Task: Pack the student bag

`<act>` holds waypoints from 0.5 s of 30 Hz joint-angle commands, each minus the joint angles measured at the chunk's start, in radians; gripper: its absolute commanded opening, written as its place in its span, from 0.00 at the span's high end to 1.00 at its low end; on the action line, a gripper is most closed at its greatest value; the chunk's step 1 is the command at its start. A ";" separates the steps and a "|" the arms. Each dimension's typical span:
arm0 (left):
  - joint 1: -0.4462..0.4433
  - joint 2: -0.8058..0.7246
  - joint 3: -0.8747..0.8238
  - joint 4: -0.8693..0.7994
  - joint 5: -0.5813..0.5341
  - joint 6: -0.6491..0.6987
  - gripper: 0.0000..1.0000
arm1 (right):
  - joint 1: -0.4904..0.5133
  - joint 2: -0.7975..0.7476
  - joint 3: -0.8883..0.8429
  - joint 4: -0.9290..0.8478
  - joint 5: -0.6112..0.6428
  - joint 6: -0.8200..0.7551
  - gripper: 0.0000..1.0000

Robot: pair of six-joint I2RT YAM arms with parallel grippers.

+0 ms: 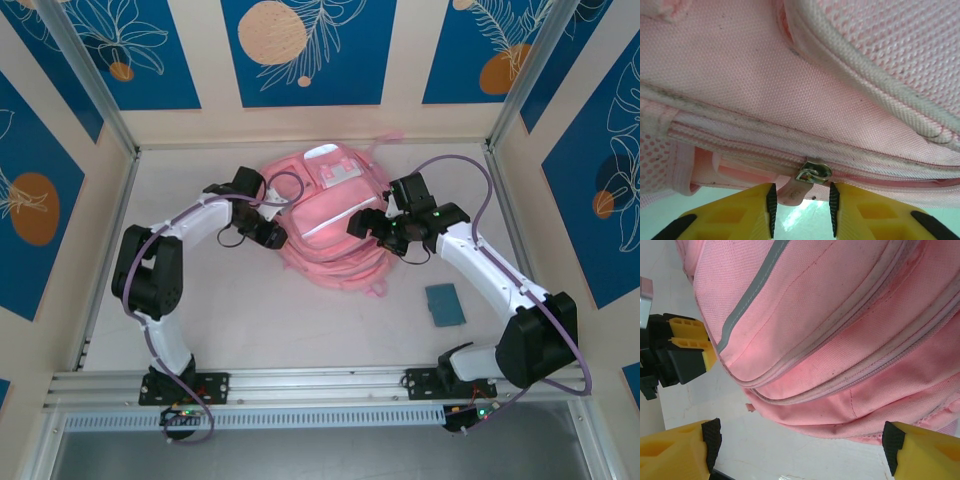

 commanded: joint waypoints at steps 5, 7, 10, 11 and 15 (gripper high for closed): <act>0.009 0.003 -0.017 0.042 0.012 0.001 0.48 | 0.025 0.019 0.008 -0.031 -0.002 0.018 0.14; 0.009 0.015 -0.009 0.040 0.019 0.000 0.54 | 0.028 0.017 0.004 -0.033 0.001 0.021 0.14; 0.009 0.020 -0.004 0.044 0.017 -0.001 0.66 | 0.031 0.018 -0.005 -0.035 0.003 0.027 0.15; 0.009 0.019 -0.004 0.042 0.022 -0.001 0.69 | 0.032 0.017 -0.007 -0.036 0.004 0.029 0.15; 0.009 -0.003 -0.013 0.032 0.042 0.005 0.88 | 0.047 0.021 -0.023 -0.042 0.005 0.057 0.16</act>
